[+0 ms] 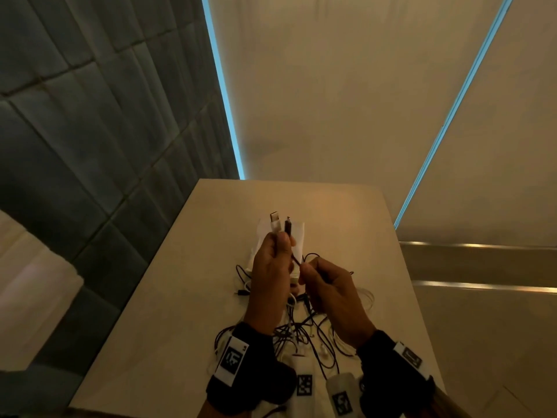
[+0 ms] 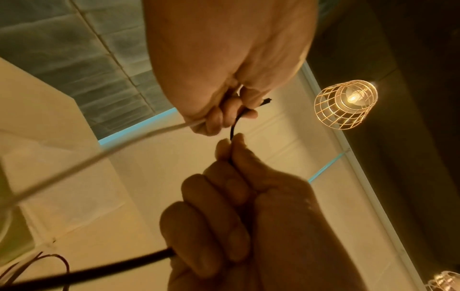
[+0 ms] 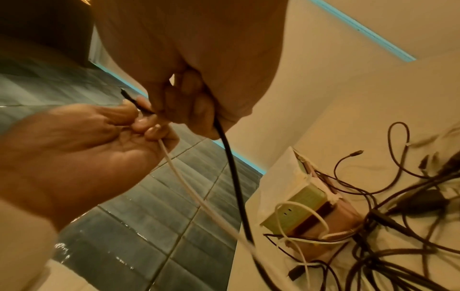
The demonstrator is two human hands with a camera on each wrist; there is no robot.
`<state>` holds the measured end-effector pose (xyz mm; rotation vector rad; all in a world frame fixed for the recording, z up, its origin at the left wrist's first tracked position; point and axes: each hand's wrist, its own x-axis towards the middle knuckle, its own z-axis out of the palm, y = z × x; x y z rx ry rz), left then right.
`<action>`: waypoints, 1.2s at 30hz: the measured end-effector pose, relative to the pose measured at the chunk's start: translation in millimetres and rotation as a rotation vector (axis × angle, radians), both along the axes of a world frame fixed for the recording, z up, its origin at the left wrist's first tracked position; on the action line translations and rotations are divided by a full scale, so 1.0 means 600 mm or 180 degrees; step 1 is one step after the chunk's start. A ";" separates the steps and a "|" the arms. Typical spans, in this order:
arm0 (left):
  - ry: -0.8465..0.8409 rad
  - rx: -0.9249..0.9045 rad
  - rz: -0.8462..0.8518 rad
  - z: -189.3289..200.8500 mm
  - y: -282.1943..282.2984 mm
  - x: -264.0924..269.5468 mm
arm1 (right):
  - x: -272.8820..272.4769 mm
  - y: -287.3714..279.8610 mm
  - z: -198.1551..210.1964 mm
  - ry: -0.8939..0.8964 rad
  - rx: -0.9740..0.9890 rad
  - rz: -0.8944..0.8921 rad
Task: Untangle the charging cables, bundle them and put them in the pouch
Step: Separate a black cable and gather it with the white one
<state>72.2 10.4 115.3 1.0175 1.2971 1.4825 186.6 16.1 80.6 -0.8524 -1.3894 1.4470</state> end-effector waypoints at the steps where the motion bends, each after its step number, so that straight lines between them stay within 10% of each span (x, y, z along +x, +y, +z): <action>1: 0.0056 -0.0066 0.0099 0.001 0.001 -0.002 | -0.003 -0.003 0.002 -0.0042 0.0114 0.0050; 7: -0.1526 -0.0268 0.0016 0.008 -0.003 -0.013 | -0.020 -0.006 -0.011 -0.0087 0.0326 0.0499; 30: -0.1199 0.0348 0.0310 0.041 -0.013 -0.115 | 0.004 0.019 -0.210 -0.1025 -0.0473 0.0454; 36: -0.1519 0.0114 0.0286 0.032 -0.010 -0.122 | -0.020 0.046 -0.142 -0.0733 -0.0474 -0.0105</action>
